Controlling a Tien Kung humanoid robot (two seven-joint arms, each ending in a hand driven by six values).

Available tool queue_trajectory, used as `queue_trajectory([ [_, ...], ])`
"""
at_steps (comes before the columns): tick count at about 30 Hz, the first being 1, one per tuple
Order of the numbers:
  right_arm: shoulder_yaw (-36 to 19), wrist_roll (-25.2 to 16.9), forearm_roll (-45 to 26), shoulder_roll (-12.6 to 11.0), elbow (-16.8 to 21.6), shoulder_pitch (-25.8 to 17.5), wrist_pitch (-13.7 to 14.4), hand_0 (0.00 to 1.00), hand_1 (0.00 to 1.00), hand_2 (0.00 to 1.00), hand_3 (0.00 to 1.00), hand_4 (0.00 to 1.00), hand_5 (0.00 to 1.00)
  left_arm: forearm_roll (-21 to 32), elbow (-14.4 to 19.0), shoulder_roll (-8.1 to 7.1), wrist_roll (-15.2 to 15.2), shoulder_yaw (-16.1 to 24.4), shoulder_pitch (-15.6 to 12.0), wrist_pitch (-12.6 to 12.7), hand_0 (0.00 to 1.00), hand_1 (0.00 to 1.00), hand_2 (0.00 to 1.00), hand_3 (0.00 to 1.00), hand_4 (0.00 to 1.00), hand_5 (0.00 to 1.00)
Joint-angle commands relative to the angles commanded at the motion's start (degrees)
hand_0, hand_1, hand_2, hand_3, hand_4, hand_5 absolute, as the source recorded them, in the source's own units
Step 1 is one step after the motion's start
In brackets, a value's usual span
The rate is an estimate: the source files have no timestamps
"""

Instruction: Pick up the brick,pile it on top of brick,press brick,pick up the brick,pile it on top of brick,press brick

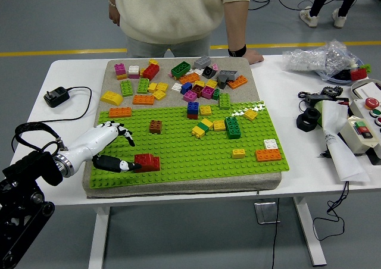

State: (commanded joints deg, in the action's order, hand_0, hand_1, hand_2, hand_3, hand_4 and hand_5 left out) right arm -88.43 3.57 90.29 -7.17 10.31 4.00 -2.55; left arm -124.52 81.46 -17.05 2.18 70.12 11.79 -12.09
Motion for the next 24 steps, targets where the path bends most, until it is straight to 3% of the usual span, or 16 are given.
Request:
queue_trajectory([
  [8,-0.1,0.0,0.0,0.0,0.0,0.0,0.0,0.762,0.676,0.72,0.743,0.998,0.688,-0.9,4.4,-0.72,-0.9,-0.5,-2.4,-0.7,0.998,0.961,0.839,0.606,0.989,0.564],
  [24,0.0,0.0,-0.3,-0.1,0.0,0.0,0.1,0.762,0.676,0.72,0.743,0.998,0.689,-1.1,3.5,0.48,-0.8,-1.8,-3.1,-0.1,0.998,0.968,0.857,0.605,0.985,0.569],
])
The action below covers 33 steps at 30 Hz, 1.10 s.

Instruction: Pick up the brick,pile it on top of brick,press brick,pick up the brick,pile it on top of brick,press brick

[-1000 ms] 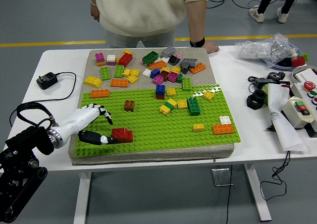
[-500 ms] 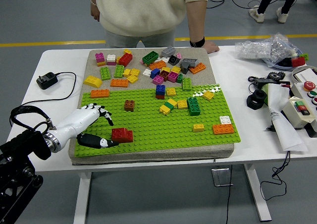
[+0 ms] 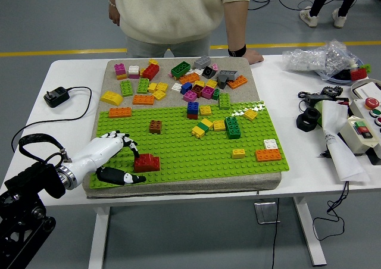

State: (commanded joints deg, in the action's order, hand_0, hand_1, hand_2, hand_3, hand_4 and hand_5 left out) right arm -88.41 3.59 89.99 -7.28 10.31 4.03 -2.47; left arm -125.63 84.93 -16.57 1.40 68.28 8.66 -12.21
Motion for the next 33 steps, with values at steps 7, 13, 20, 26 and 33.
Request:
queue_trajectory([
  [7,0.0,0.0,-0.1,0.0,0.0,0.1,0.1,0.762,0.677,0.72,0.742,0.998,0.689,0.0,-0.5,0.57,0.0,-0.4,0.5,0.1,0.998,0.967,0.855,0.606,0.985,0.572],
  [13,0.1,0.0,-0.3,0.0,0.0,0.1,0.1,0.762,0.676,0.72,0.742,0.998,0.689,0.0,-1.4,1.04,0.0,-0.4,0.6,0.2,0.998,0.973,0.855,0.609,0.981,0.599],
  [20,0.1,0.0,-0.2,0.0,0.0,0.0,0.1,0.761,0.676,0.72,0.741,0.998,0.689,0.2,-2.4,1.14,0.1,-0.4,0.7,0.0,0.998,0.972,0.856,0.607,0.981,0.603],
  [26,0.1,0.0,-0.1,0.0,0.0,0.0,0.0,0.762,0.676,0.72,0.741,0.998,0.69,0.1,-3.0,1.21,0.2,-0.4,0.8,0.3,0.998,0.972,0.856,0.606,0.981,0.602],
  [33,0.1,0.0,0.0,0.0,0.0,0.0,0.0,0.762,0.676,0.72,0.742,0.998,0.69,0.2,-3.4,1.22,0.3,-0.5,1.0,0.5,0.998,0.971,0.855,0.605,0.982,0.603],
])
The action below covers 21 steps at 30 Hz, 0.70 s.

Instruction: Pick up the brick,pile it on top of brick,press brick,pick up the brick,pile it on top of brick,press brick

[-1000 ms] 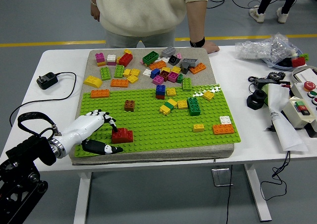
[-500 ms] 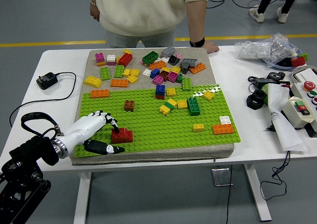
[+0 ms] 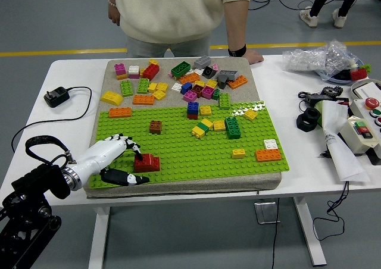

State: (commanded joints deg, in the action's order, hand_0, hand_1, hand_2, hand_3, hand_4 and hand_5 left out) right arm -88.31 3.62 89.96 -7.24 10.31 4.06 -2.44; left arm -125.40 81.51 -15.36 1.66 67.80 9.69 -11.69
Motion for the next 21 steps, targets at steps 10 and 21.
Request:
queue_trajectory([
  [10,0.0,0.0,0.0,0.0,0.0,-0.1,0.0,0.762,0.676,0.72,0.742,0.998,0.69,0.2,-0.5,-0.1,0.0,-0.1,0.1,-0.3,0.998,0.971,0.855,0.605,0.981,0.599],
  [21,0.0,0.0,0.0,0.0,0.0,0.0,0.0,0.762,0.676,0.719,0.741,0.998,0.69,0.9,-1.8,0.14,0.3,-0.2,0.2,0.2,0.998,0.967,0.851,0.602,0.98,0.592],
])
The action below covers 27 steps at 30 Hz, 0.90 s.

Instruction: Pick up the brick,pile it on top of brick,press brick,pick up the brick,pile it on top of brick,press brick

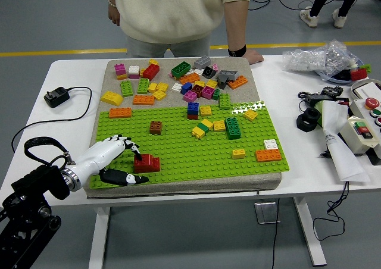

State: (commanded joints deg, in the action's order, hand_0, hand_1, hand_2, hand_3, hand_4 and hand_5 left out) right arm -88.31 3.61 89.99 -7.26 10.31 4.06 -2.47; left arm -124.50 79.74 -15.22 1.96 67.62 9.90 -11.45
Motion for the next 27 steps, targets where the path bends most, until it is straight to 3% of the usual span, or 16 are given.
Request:
queue_trajectory([
  [16,0.0,0.0,-0.3,0.0,0.0,0.1,0.1,0.762,0.676,0.719,0.741,0.998,0.69,0.0,-0.7,0.03,-0.1,0.3,-0.1,-0.3,0.998,0.965,0.85,0.603,0.979,0.588],
  [27,0.1,0.0,-0.4,0.0,0.0,0.1,0.1,0.761,0.676,0.72,0.74,0.998,0.688,0.5,0.6,0.14,0.0,-0.3,-0.7,-0.4,0.998,0.965,0.848,0.602,0.978,0.587],
])
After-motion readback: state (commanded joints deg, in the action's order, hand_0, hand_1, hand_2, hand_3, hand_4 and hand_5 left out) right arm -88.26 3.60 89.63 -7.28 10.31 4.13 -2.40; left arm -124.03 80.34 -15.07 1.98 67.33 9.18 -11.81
